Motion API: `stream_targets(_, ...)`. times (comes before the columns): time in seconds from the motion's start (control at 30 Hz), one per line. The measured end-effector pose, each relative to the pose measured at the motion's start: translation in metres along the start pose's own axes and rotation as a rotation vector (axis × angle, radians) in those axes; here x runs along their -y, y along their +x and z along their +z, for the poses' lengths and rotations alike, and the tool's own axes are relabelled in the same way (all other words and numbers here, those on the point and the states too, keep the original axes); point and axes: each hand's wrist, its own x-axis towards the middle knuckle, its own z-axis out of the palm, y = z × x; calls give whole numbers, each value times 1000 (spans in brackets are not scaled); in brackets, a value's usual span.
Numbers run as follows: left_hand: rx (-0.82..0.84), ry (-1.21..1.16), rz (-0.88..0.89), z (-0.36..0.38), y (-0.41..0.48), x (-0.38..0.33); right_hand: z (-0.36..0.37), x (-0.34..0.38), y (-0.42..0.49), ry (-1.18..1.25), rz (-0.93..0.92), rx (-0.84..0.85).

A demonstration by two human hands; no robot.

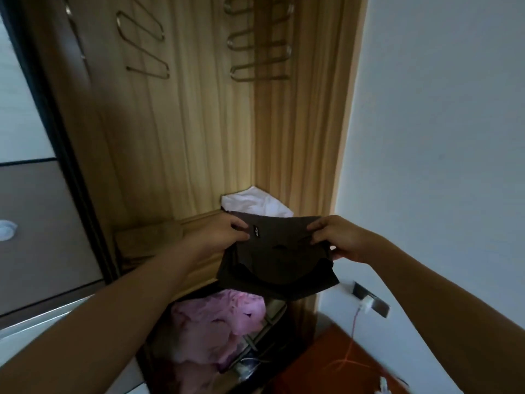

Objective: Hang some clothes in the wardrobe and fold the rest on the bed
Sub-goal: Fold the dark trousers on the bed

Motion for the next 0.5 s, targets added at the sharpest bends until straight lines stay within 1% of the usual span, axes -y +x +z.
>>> stream_targets(0.17,-97,-20,-159,-6,24,41,26,2,87,-35,-35,120)
stream_targets(0.37,-183,-177,-413,-46,48,88,85,26,172,-48,-22,308)
stream_targets(0.5,-224,-140,-487,-65,75,133,128,33,232,-52,-10,366)
